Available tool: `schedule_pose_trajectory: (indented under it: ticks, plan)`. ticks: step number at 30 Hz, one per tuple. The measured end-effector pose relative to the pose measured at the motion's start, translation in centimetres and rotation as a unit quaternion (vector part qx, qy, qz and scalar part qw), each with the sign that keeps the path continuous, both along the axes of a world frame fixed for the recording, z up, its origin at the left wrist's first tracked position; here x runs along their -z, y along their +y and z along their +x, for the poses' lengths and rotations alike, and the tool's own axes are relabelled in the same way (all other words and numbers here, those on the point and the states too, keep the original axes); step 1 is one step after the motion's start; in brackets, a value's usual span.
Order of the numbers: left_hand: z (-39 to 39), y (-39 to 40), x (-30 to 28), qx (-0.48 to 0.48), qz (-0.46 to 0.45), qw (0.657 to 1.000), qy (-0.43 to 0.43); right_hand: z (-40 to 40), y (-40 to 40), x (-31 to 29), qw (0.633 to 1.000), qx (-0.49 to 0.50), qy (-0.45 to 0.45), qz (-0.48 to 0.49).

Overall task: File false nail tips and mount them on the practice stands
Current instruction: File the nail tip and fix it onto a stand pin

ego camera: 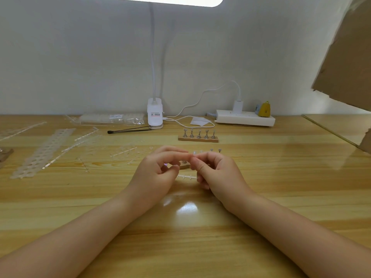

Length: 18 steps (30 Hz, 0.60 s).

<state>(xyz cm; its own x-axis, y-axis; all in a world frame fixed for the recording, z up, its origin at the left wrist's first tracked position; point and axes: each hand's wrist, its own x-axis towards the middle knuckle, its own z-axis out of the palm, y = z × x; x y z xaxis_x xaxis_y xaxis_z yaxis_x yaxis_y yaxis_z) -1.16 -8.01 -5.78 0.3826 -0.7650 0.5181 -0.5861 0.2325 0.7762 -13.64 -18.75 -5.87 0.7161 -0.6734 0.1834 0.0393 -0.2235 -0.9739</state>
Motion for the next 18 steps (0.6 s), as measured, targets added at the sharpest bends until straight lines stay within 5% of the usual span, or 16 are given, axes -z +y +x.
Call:
schedule_pose_trajectory:
  ticks: [6, 12, 18]
  plan:
    - [0.0, 0.0, 0.2, -0.041, -0.003, 0.999, -0.006, 0.0, -0.2, 0.1, 1.0, -0.009, 0.003, 0.007]
    - [0.4, 0.0, 0.1, -0.023, 0.015, 0.998, -0.048, -0.3, -0.1, -0.8, 0.991, -0.131, 0.029, 0.032]
    - [0.2, 0.2, -0.3, 0.01, 0.017, 1.0, 0.001, -0.4, -0.8, -1.3, 0.982, -0.156, 0.034, 0.097]
